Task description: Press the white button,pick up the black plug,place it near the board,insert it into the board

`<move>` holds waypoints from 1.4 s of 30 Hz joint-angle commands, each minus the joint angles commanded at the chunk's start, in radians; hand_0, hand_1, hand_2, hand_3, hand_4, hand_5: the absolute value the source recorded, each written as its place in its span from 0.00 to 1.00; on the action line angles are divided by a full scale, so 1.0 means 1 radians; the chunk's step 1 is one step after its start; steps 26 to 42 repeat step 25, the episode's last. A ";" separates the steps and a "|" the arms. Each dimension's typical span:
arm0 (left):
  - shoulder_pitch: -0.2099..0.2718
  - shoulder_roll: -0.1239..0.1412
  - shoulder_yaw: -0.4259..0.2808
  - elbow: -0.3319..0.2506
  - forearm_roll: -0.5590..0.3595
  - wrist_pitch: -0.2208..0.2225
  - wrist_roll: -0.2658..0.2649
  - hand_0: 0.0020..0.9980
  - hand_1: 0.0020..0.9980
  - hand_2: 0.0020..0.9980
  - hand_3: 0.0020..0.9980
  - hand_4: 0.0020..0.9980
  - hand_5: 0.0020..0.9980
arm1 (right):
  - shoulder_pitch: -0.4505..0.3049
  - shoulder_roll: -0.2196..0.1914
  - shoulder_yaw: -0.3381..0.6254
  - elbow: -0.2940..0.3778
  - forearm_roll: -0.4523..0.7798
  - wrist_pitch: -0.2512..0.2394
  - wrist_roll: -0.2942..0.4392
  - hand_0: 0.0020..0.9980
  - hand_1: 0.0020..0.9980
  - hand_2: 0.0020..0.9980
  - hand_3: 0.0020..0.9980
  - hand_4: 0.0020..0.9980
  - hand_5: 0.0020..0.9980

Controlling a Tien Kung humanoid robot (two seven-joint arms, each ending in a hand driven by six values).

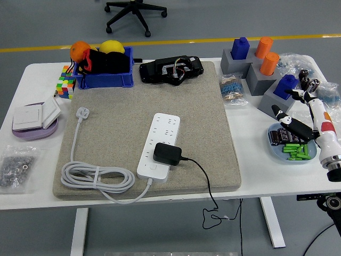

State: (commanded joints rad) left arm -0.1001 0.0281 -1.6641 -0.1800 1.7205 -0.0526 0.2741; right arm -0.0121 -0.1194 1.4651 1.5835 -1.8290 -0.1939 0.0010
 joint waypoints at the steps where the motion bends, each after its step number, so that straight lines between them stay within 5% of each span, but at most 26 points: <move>1: 0.000 0.000 0.002 0.000 -0.002 0.000 0.000 0.63 0.63 0.64 0.69 0.59 0.37 | 0.000 0.000 0.000 0.000 0.000 0.000 0.000 0.88 0.81 0.81 0.75 0.82 0.55; 42: -0.005 -0.001 0.000 0.000 -0.001 0.001 0.001 0.63 0.63 0.64 0.69 0.59 0.37 | 0.009 -0.008 -0.001 0.011 0.011 -0.004 0.008 0.88 0.81 0.80 0.75 0.82 0.55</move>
